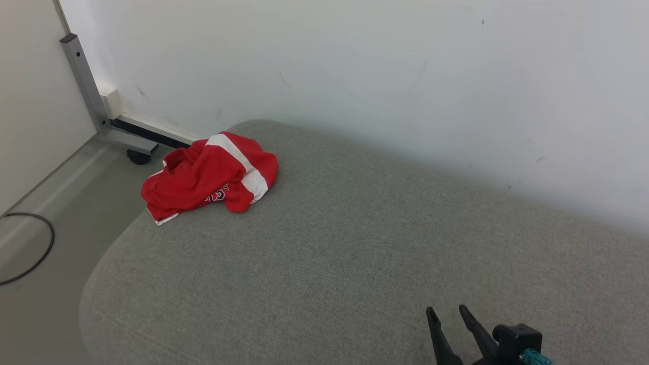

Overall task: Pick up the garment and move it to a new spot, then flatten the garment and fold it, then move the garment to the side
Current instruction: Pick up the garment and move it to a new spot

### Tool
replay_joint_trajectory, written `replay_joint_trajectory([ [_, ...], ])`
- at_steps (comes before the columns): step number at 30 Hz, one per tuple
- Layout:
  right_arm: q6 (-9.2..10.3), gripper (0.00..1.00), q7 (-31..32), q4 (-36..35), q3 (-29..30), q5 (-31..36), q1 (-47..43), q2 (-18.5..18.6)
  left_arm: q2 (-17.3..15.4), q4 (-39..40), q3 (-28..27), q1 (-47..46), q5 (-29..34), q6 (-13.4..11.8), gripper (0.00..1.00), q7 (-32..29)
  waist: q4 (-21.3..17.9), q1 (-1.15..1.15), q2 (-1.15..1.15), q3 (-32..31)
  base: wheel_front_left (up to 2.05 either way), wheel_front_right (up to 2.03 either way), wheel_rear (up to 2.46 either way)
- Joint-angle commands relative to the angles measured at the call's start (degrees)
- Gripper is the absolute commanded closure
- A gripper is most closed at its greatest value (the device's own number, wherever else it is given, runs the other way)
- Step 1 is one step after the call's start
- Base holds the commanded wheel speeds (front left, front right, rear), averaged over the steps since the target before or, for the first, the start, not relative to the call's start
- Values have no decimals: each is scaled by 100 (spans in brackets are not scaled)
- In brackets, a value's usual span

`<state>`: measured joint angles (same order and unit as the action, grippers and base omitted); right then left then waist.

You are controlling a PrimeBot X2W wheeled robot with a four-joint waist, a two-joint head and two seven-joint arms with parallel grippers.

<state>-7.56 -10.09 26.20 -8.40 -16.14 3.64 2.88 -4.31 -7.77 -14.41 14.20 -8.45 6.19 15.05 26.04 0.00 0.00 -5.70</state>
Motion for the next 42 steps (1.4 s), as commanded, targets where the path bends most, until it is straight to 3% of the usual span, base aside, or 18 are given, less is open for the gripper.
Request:
replay_joint_trajectory([
  [1,12,0,-5,-14,22,66,9,-1,23,-63,32,5,58,-1,0,17,7,0,0,12,0,0,0],
  [8,12,0,157,-316,237,278,-248,-2,-25,-623,453,-857,47,54,0,-177,105,0,0,165,0,0,0],
  [12,12,0,447,-911,341,557,-413,0,-86,-1010,814,-1818,-16,81,0,-567,111,0,0,552,0,0,0],
  [17,12,0,982,-1788,208,928,-311,108,-180,-1661,847,-3043,-323,109,0,-878,-205,0,0,1281,0,0,0],
  [23,12,0,1775,-3103,-299,1024,74,571,-464,-2600,619,-4715,-761,103,0,-1263,-816,0,0,2338,0,0,0],
  [29,11,0,2335,-4265,-295,1043,171,1015,-722,-3406,614,-5826,-975,123,0,-1387,-1197,0,0,3076,0,0,0],
  [34,11,0,2673,-5237,2,1162,-161,1119,-790,-4075,612,-6481,-1039,16,0,-1338,-1440,0,0,3626,0,0,0],
  [42,11,0,2837,-5899,327,1221,-626,1089,-921,-4761,569,-7018,-1020,-325,0,-1109,-1594,0,0,4009,0,0,0],
])
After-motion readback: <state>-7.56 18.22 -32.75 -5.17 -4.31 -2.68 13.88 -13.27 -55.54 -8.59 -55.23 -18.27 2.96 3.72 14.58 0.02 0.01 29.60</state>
